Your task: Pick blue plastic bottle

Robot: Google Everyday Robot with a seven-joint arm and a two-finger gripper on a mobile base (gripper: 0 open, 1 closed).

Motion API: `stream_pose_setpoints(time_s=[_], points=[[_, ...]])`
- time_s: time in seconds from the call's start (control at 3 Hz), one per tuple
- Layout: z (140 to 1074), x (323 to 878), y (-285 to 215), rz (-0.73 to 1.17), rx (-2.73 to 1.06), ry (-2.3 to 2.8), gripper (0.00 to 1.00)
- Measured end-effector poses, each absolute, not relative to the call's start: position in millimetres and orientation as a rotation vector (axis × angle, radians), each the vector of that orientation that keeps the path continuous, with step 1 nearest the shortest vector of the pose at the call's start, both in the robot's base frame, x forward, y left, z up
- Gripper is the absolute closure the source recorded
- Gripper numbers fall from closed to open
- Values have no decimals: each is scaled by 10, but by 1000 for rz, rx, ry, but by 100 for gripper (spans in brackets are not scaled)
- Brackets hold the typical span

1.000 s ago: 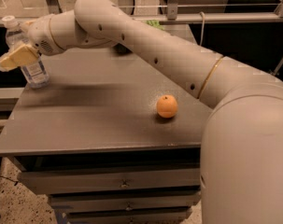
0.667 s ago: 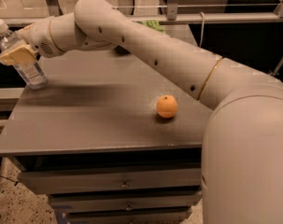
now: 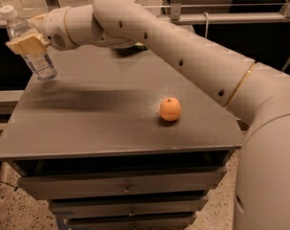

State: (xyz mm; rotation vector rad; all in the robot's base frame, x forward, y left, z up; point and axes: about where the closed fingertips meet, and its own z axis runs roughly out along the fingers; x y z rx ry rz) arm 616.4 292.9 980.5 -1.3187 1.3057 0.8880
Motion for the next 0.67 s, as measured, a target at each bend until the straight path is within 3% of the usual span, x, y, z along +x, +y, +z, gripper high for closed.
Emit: stream_pose_setpoints(time_s=[0.33, 0.67], points=[[10306, 6179, 2443, 942, -1186, 1279, 100], [10306, 6179, 2444, 942, -1187, 1279, 100]])
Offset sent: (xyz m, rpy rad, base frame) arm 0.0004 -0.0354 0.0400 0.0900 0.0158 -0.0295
